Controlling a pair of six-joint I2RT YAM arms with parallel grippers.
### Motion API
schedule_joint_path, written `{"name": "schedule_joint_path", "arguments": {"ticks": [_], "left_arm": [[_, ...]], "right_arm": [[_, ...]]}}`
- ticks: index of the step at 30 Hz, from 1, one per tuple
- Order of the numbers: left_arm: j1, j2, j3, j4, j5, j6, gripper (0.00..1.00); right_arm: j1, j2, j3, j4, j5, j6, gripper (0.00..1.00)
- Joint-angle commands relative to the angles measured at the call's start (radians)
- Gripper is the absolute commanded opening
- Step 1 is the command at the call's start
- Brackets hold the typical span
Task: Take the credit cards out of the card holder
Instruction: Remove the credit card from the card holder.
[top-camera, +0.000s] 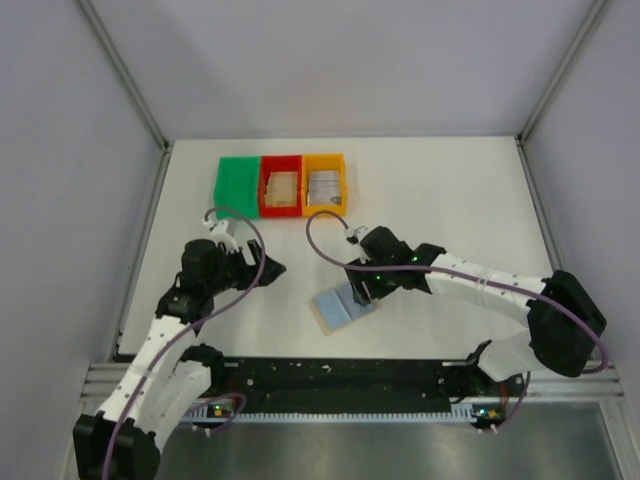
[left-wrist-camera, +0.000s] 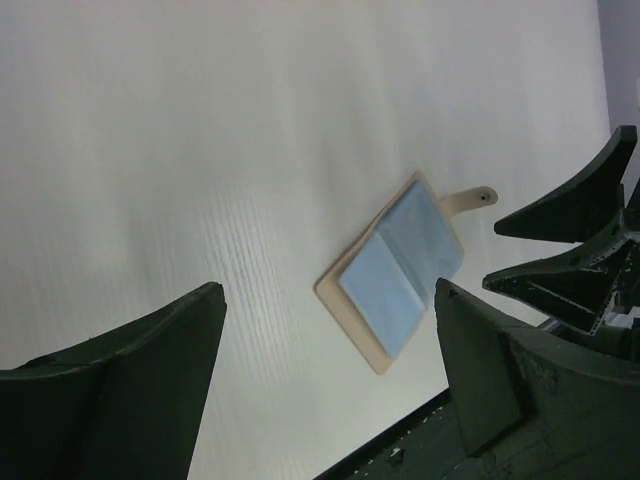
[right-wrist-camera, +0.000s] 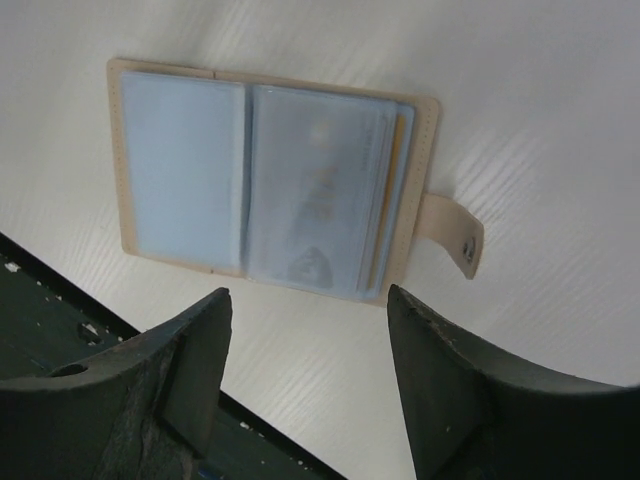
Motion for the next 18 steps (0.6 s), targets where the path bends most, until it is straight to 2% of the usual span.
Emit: {"name": "schedule_joint_path", "arguments": {"ticks": [1, 5, 13, 18], "left_arm": [[-0.009, -0.074, -0.069, 0.021, 0.031, -0.049, 0.89], [-0.018, -0.103, -0.101, 0.013, 0.048, -0.056, 0.89], [-0.028, -0.112, -0.104, -0.036, 0.063, -0.033, 0.89], [-0.035, -0.11, -0.099, -0.031, 0.061, -0.033, 0.89]], "right_arm": [[0.059, 0.074, 0.07, 0.025, 0.062, 0.089, 0.62], [0.081, 0.135, 0.074, 0.046, 0.118, 0.152, 0.55], [0.104, 0.212, 0.09, 0.069, 0.142, 0.193, 0.44], [0.122, 0.261, 0.097, 0.074, 0.154, 0.223, 0.34]]}}
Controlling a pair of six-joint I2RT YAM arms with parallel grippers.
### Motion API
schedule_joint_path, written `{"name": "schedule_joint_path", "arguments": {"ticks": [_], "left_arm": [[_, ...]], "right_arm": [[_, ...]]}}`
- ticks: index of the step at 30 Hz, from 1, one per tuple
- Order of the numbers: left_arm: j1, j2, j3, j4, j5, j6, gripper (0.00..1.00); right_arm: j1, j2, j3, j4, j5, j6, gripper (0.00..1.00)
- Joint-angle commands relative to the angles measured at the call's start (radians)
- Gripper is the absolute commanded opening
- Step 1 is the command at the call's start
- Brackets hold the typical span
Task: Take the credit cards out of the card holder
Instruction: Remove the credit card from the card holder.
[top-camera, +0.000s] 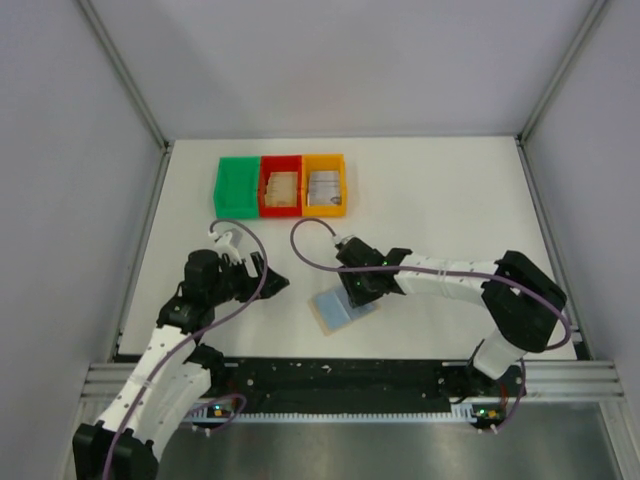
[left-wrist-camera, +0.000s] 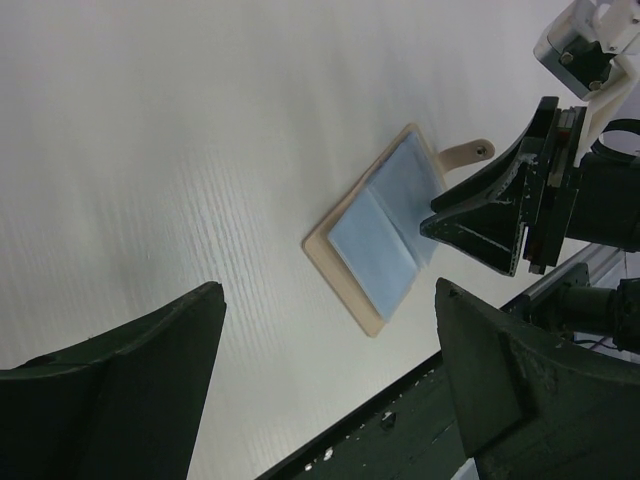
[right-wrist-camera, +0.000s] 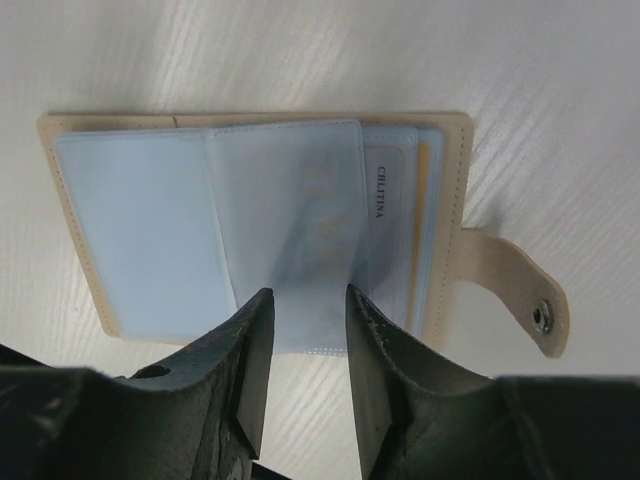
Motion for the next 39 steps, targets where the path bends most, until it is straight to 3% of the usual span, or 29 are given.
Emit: {"name": "schedule_joint_path", "arguments": {"ticks": [1, 6, 10, 19, 24, 26, 32, 35, 39], "left_arm": [[-0.01, -0.01, 0.001, 0.013, 0.013, 0.007, 0.89], [-0.013, 0.006, -0.008, 0.033, 0.021, -0.002, 0.89], [-0.018, 0.013, -0.027, 0.07, 0.039, -0.027, 0.89], [-0.085, 0.09, -0.041, 0.18, 0.062, -0.113, 0.87], [-0.217, 0.217, -0.031, 0.341, 0.041, -0.209, 0.66], [-0.265, 0.278, -0.022, 0.406, 0.03, -0.234, 0.57], [-0.352, 0.479, 0.022, 0.501, 0.018, -0.243, 0.22], [-0.357, 0.545, 0.033, 0.518, 0.012, -0.234, 0.1], [-0.358, 0.61, 0.032, 0.527, 0.009, -0.219, 0.05]], "right_arm": [[0.028, 0.048, 0.044, 0.038, 0.029, 0.046, 0.31], [0.028, 0.09, 0.05, 0.046, 0.02, 0.06, 0.24], [0.028, 0.084, 0.048, 0.101, -0.078, 0.052, 0.07], [-0.021, -0.089, 0.072, 0.098, -0.102, 0.018, 0.15], [-0.122, -0.142, 0.029, 0.105, -0.196, -0.004, 0.41], [-0.156, -0.155, -0.005, 0.136, -0.251, 0.002, 0.47], [-0.233, -0.175, -0.086, 0.24, -0.389, 0.028, 0.53], [-0.236, -0.156, -0.102, 0.27, -0.42, 0.032, 0.53], [-0.239, -0.134, -0.135, 0.305, -0.417, 0.048, 0.52]]}}
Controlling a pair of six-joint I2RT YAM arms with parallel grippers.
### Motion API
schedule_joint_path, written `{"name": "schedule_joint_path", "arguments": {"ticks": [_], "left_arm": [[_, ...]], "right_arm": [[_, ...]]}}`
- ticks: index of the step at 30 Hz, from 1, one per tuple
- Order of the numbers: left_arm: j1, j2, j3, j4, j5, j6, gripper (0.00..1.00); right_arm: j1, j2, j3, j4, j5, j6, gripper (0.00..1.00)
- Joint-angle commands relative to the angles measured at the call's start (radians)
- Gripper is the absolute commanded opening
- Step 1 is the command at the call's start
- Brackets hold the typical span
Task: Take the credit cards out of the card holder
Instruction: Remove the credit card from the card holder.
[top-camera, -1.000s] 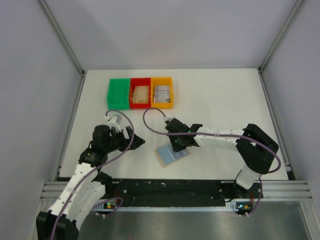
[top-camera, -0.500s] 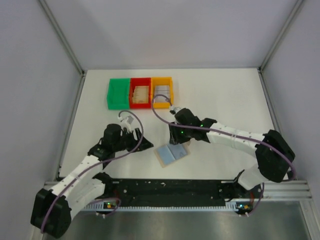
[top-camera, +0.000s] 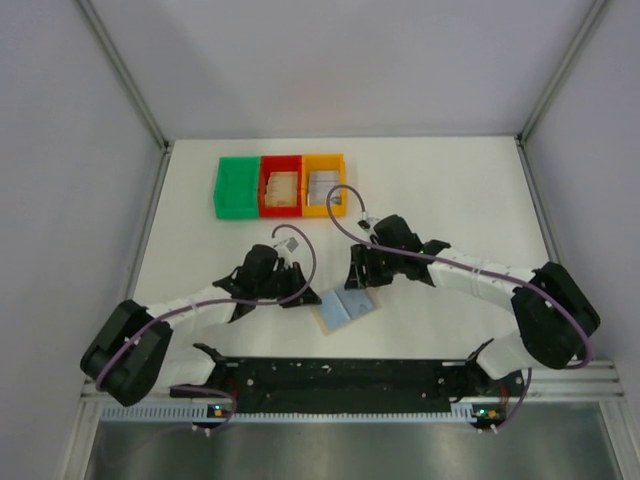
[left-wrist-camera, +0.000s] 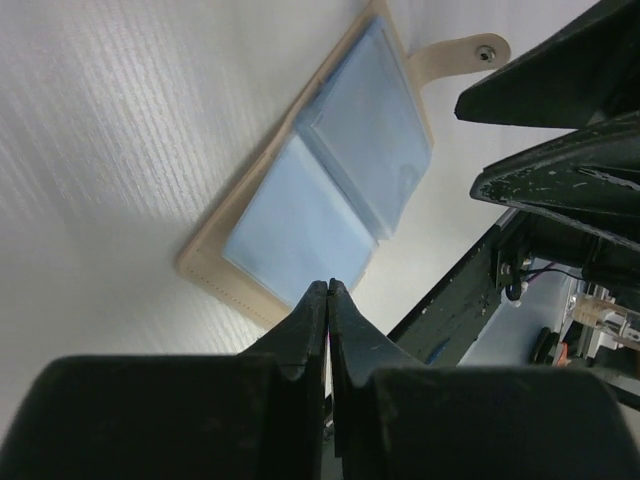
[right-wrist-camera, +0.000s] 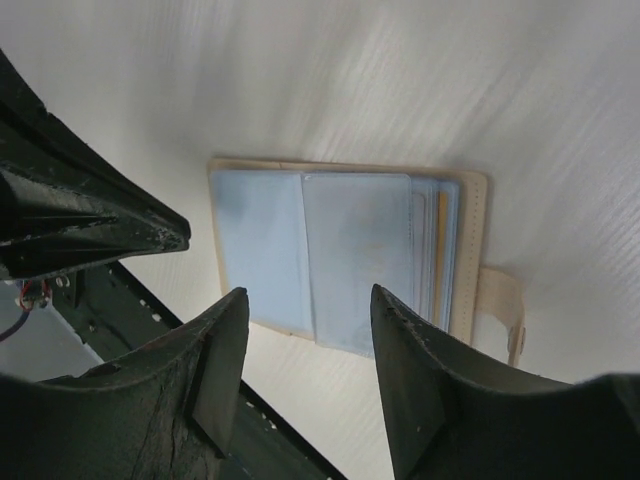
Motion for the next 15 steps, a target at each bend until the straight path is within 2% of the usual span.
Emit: {"name": "schedule_joint_path", "arguments": {"ticks": [1, 6, 15], "left_arm": [[-0.006, 0.054, 0.029, 0.082, -0.018, 0.016, 0.04], [-0.007, 0.109, 0.012, 0.091, -0.028, 0.025, 0.01], [-0.006, 0.157, 0.003, 0.061, -0.059, 0.052, 0.01]], "right_arm": [[-0.004, 0.019, -0.026, 0.092, -0.036, 0.019, 0.51], [-0.009, 0.028, -0.036, 0.091, 0.01, 0.008, 0.51], [-0.012, 0.074, -0.029, 0.101, 0.001, -0.007, 0.51]]}}
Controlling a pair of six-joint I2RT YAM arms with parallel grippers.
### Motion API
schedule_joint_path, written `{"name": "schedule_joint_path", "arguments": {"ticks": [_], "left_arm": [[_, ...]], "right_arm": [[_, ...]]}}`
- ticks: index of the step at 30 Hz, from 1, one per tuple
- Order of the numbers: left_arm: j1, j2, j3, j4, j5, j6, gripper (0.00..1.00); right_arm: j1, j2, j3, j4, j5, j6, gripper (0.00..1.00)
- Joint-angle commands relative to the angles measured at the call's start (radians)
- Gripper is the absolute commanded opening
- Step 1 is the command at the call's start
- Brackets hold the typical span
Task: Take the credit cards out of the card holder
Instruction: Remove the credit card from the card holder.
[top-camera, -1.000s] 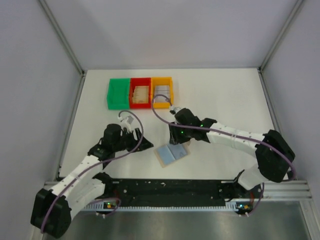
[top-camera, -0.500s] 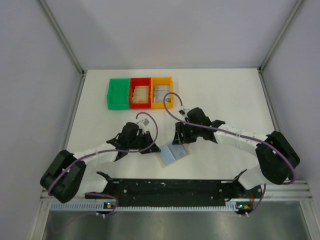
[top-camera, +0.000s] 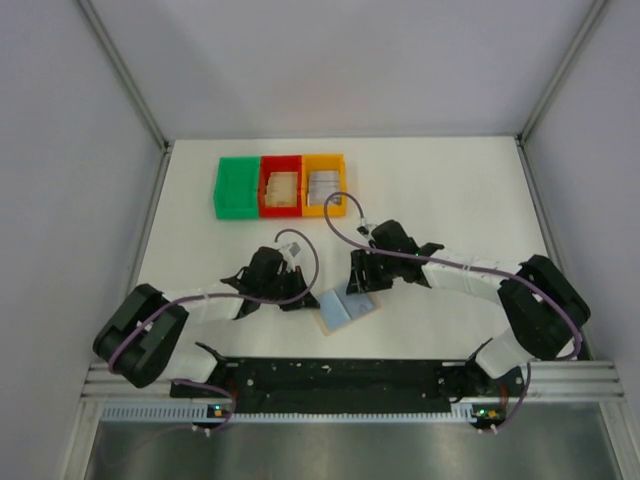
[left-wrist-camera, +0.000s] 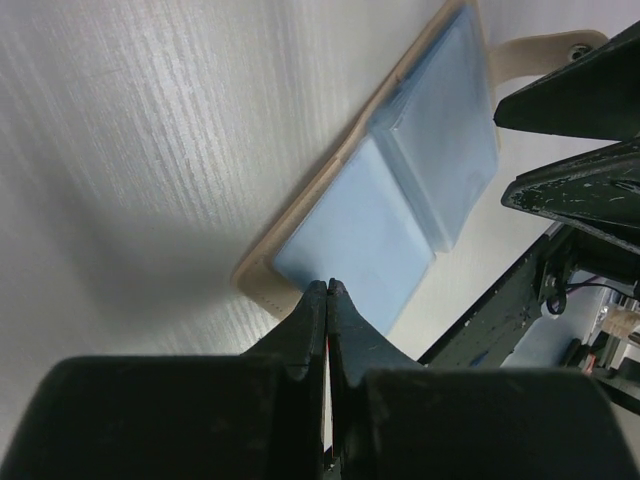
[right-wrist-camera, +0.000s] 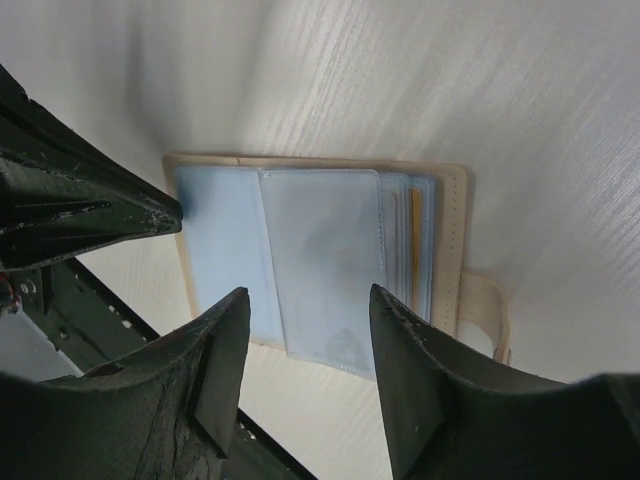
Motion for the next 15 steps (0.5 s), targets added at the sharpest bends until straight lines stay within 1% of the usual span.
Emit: {"name": "schedule_joint_path", "arguments": {"ticks": [1, 5, 15], "left_arm": [[-0.004, 0.038, 0.001, 0.019, -0.028, 0.031, 0.01], [-0.004, 0.06, 0.0, 0.02, -0.025, 0.035, 0.0], [-0.002, 0.054, 0.0, 0.003, -0.029, 0.045, 0.0]], "right_arm": [[-0.009, 0.02, 0.003, 0.054, 0.006, -0.01, 0.51], [-0.009, 0.025, 0.001, 0.058, 0.018, -0.012, 0.5], [-0.011, 0.031, -0.011, 0.058, 0.035, -0.023, 0.49]]}}
